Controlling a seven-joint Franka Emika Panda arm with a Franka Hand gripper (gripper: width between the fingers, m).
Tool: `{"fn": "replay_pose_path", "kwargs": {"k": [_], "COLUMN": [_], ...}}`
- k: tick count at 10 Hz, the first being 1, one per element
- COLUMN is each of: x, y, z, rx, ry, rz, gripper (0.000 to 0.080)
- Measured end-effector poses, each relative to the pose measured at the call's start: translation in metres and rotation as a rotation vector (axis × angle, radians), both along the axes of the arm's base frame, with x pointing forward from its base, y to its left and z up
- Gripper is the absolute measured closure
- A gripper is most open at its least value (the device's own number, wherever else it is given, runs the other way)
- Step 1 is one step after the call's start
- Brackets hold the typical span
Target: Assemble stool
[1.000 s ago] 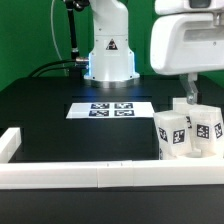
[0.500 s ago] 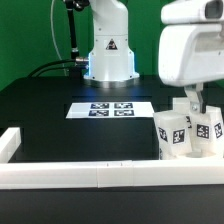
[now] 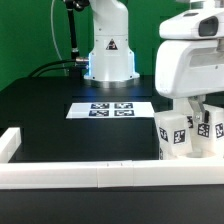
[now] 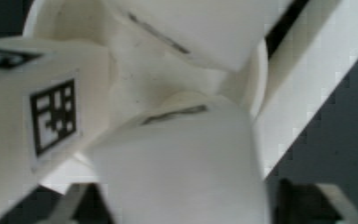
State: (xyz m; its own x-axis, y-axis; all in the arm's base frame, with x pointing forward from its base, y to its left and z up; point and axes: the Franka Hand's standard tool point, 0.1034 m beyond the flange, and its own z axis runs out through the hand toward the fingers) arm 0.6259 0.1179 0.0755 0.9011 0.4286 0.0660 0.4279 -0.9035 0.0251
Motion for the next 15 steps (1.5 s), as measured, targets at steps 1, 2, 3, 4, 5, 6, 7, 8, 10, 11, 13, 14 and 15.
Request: {"fn": "replay_pose_path", "kwargs": {"k": [1, 2, 3, 4, 5, 6, 7, 8, 10, 11, 13, 14, 15], "x": [0.0, 0.0, 0.0, 0.0, 0.0004, 0.0003, 0.0, -0.0008, -0.0004, -0.0003, -0.0003, -0.0003, -0.0001], "y": [0.0, 0.0002, 0.0002, 0.0001, -0.0022, -0.0013, 0.0017, 0.0026, 0.0009, 0.0007, 0.0011, 0.0012, 0.001], "z": [0.0, 0.0, 0.0, 0.0, -0.0006, -0.0003, 0.0, -0.0005, -0.0006, -0.0005, -0.0007, -0.0007, -0.0005], "rx": [0.006, 0.013, 0.019, 0.023, 0.044, 0.057, 0.074, 0.099, 0.142, 0.149, 0.159, 0.162, 0.17], "ry": [0.001, 0.001, 0.002, 0.002, 0.007, 0.011, 0.017, 0.03, 0.057, 0.061, 0.069, 0.072, 0.078], "rz": [-0.089, -0.164, -0.246, -0.312, -0.493, -0.661, -0.822, -1.015, -1.272, -1.339, -1.468, -1.528, -1.598], "gripper": [0.0462, 0.0462, 0.0462, 0.0462, 0.0462, 0.0462, 0.0462, 0.0462, 0.0462, 0.0462, 0.0462, 0.0462, 0.0462]}}
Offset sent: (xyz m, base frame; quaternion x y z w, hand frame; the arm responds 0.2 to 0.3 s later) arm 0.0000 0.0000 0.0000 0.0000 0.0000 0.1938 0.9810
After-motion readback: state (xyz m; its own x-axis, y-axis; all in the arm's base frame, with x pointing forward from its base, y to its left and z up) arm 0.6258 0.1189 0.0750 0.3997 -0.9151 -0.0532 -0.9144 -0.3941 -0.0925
